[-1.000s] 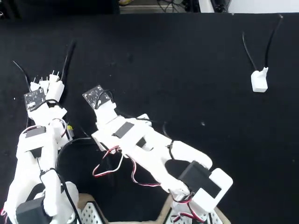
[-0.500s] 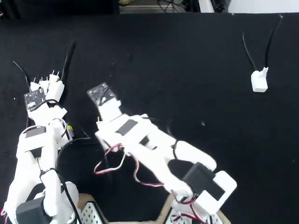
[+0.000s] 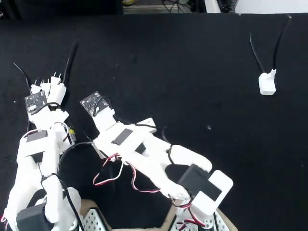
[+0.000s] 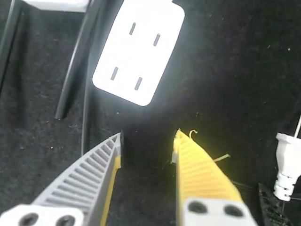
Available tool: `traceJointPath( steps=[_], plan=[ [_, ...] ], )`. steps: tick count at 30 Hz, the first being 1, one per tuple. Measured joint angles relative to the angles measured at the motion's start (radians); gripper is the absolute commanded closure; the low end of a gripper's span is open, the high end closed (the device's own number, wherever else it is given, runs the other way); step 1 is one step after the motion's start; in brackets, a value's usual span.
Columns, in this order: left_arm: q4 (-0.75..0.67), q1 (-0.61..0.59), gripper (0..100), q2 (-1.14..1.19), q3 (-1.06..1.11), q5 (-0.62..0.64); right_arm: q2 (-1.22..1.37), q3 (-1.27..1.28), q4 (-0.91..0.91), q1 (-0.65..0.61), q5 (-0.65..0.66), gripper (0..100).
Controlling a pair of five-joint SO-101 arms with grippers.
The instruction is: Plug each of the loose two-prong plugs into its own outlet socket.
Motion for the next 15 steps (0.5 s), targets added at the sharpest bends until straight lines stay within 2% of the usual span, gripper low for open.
traceJointPath(
  steps=[4,9,12,15],
  plan=[
    [0.0,0.0,82,0.0,0.0,0.0,-0.002,0.0,0.014,0.063,0.0,98.5],
    [0.0,0.0,82,0.0,0.0,0.0,-0.157,0.0,0.178,0.089,0.003,98.8],
    [0.0,0.0,82,0.0,0.0,0.0,-0.296,0.0,0.322,0.135,0.081,98.8],
    [0.0,0.0,82,0.0,0.0,0.0,-0.42,0.0,0.46,0.245,0.201,98.8]
  ],
)
